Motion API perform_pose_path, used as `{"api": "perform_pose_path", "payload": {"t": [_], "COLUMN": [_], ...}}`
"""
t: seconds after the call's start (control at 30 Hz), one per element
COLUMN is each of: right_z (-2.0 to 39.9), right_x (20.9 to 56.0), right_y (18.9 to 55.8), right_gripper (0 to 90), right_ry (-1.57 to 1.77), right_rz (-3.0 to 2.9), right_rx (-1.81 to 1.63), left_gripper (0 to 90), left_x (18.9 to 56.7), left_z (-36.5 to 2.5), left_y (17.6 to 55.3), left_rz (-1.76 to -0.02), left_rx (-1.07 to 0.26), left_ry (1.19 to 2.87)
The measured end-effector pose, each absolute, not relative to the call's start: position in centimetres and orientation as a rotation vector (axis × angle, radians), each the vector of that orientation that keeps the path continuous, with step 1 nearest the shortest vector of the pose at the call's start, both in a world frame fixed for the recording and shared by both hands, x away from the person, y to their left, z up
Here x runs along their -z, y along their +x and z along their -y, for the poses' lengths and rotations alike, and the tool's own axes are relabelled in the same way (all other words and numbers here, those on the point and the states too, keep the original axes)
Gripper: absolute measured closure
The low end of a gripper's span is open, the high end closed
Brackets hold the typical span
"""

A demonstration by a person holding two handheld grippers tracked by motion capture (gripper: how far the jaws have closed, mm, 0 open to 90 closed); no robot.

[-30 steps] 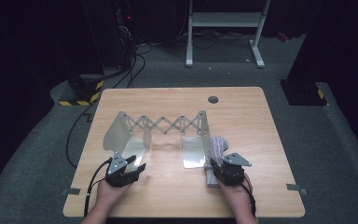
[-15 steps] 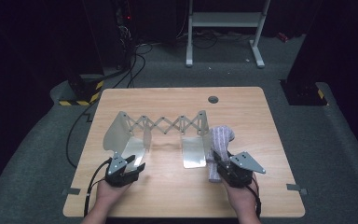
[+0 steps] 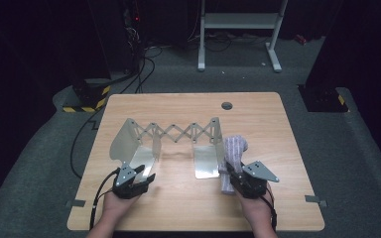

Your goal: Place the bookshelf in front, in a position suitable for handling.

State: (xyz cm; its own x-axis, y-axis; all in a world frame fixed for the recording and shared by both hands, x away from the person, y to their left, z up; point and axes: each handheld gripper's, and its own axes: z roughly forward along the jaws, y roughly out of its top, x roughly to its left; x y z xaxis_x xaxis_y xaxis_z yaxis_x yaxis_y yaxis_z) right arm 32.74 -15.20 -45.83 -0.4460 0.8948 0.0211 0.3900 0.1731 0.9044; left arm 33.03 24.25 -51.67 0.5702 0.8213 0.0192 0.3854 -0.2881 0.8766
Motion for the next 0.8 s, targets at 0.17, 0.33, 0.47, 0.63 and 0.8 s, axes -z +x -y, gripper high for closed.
{"api": "perform_pose_path", "payload": {"t": [0.17, 0.33, 0.47, 0.63, 0.8], "right_z": [14.8, 14.7, 14.9, 15.5, 15.9], "right_x": [49.0, 50.4, 51.7, 51.0, 51.3], "right_y": [34.5, 35.5, 36.1, 36.3, 39.8], "right_gripper": [65.0, 65.0, 65.6, 65.6, 65.1], "right_ry": [1.282, 1.312, 1.328, 1.345, 1.421], "right_rz": [-2.04, -2.097, -2.168, -2.101, -2.051], "right_rx": [-1.152, -1.099, -1.047, -1.05, -0.991], "left_gripper": [43.2, 43.3, 43.3, 43.3, 43.3], "left_x": [51.7, 51.8, 51.8, 51.8, 51.8], "left_z": [-24.1, -24.0, -24.0, -23.9, -23.9], "left_y": [33.0, 33.0, 33.0, 32.9, 33.0], "left_rz": [-0.969, -0.97, -0.968, -0.968, -0.965], "left_rx": [-0.598, -0.599, -0.597, -0.604, -0.606], "left_ry": [1.9, 1.901, 1.91, 1.91, 1.911]}}
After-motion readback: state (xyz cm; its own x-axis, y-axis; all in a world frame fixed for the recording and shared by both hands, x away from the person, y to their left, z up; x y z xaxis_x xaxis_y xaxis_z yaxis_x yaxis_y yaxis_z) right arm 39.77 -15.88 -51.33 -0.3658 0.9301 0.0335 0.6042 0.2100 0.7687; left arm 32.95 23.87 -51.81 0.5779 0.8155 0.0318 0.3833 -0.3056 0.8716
